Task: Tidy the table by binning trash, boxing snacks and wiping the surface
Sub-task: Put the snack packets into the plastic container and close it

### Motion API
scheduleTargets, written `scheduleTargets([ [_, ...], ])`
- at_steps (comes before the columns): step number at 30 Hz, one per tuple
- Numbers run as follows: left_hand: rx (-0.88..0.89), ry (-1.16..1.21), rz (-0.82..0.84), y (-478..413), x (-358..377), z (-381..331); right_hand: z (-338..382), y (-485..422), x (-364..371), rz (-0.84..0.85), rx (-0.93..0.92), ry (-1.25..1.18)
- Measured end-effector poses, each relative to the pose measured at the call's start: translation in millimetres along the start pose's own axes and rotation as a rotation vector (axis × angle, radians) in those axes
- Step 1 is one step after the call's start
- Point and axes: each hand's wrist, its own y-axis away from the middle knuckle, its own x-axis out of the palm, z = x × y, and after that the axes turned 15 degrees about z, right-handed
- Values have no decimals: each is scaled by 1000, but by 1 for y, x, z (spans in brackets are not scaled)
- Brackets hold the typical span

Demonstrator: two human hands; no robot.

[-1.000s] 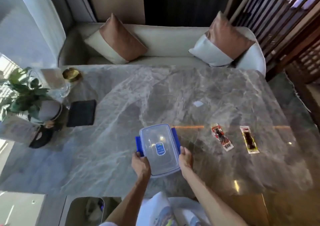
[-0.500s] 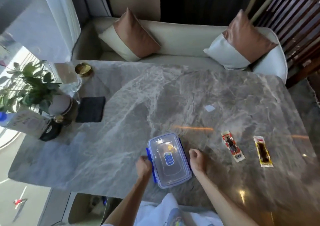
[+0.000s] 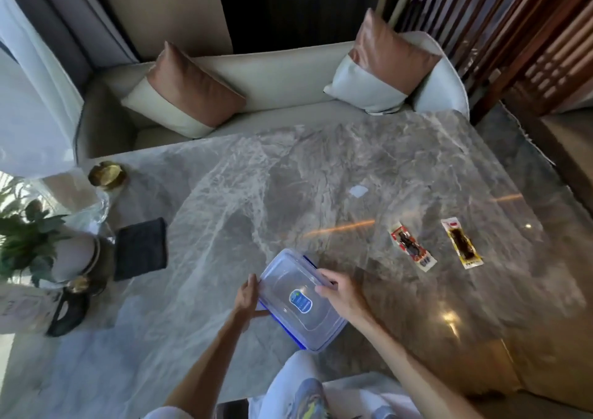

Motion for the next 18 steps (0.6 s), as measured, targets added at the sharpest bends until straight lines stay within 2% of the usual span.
scheduleTargets([
  [2,-37,-64,-2,4,0,6,1,4,-22,32,-28,-78],
  [4,-59,-171,-16,7,8,9,-6,13,-56,-31,-33,-122],
  [9,-33,-513,-109,7,39,44,-67,48,-143,-395,40,-273],
  [13,-1,-498,-244,16,59,68,-116,63,-152,-434,183,-340],
  [18,9,-411,-285,26,71,69,-122,54,-122,-380,260,-394],
])
